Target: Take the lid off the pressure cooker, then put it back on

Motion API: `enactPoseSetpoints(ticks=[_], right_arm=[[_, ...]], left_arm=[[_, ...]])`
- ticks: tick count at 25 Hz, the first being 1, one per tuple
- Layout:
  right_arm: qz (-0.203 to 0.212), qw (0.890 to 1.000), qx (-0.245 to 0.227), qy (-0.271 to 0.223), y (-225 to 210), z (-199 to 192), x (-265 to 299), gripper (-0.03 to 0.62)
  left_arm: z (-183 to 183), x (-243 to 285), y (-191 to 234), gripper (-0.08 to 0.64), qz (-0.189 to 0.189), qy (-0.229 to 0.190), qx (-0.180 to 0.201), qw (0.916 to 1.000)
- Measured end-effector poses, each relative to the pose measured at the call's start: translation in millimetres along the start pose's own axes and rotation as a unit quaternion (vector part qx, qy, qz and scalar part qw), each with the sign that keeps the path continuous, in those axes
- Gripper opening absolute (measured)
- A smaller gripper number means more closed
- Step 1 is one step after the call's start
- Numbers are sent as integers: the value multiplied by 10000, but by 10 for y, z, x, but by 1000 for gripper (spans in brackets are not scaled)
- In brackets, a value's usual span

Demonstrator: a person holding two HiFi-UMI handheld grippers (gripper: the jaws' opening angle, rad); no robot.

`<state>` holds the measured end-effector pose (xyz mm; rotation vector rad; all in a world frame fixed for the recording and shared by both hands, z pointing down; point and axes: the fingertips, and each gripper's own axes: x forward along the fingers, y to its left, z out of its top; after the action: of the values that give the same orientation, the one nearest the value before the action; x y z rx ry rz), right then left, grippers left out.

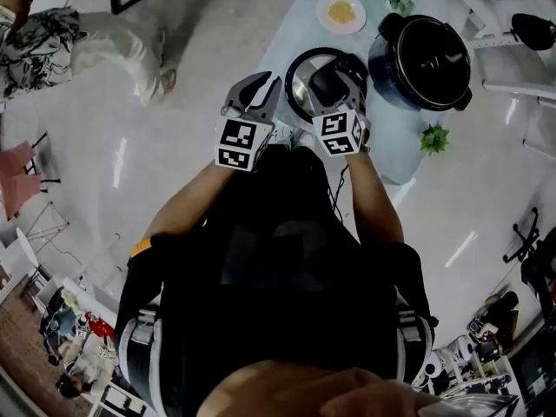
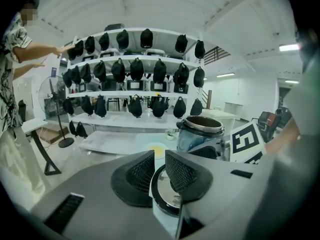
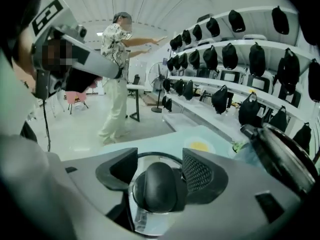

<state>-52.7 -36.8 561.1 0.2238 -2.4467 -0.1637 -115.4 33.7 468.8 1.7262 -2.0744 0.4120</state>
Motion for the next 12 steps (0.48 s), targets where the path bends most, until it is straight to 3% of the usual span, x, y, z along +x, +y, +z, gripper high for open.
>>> enactPoseSetpoints(ticks=[6, 12], right_arm=[[-218, 9946, 717, -712, 9, 499, -758, 222], [-466, 9874, 1109, -1028, 51, 644, -1348, 116]], left_arm=[[223, -307, -256, 67, -58, -35, 117, 9999], [401, -590, -492, 67, -100, -170, 186, 9996]])
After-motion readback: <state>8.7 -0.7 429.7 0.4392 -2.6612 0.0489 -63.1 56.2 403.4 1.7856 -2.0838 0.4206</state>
